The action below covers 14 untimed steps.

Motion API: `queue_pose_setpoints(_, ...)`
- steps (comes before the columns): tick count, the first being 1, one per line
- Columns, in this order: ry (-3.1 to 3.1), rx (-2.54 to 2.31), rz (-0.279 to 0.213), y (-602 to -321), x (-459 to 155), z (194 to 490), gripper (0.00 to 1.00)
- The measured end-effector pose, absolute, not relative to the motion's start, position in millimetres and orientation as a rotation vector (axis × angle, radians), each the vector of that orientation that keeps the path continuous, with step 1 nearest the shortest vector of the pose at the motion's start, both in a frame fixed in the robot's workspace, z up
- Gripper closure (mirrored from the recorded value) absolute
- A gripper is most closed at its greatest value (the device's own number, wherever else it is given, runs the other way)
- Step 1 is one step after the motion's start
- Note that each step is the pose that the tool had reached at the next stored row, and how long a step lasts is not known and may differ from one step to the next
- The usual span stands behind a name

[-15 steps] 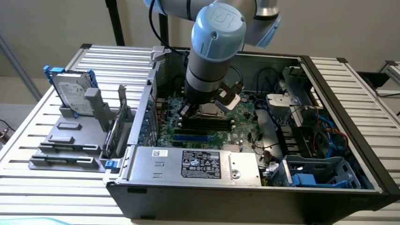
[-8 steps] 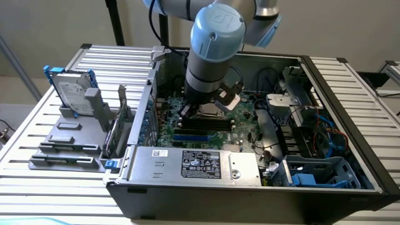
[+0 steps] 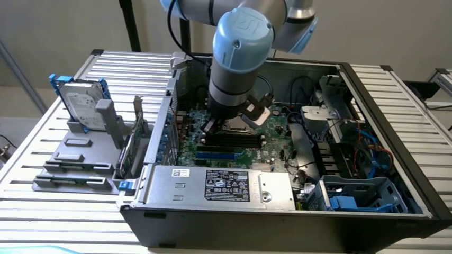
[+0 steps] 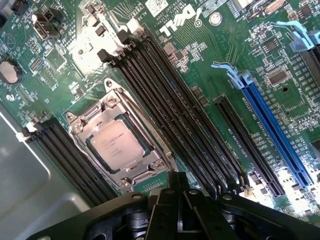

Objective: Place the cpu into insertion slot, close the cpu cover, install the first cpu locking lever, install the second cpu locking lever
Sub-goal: 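Install the second cpu locking lever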

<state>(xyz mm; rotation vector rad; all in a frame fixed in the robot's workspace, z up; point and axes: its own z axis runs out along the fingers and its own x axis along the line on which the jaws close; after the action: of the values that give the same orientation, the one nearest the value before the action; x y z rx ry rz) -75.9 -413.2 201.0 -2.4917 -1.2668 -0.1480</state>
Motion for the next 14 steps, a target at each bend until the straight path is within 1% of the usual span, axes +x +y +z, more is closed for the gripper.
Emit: queue_pose_setpoints(14,-1.270,-2.493,-0.158,-408.4,-76.8,194.0,0.89)
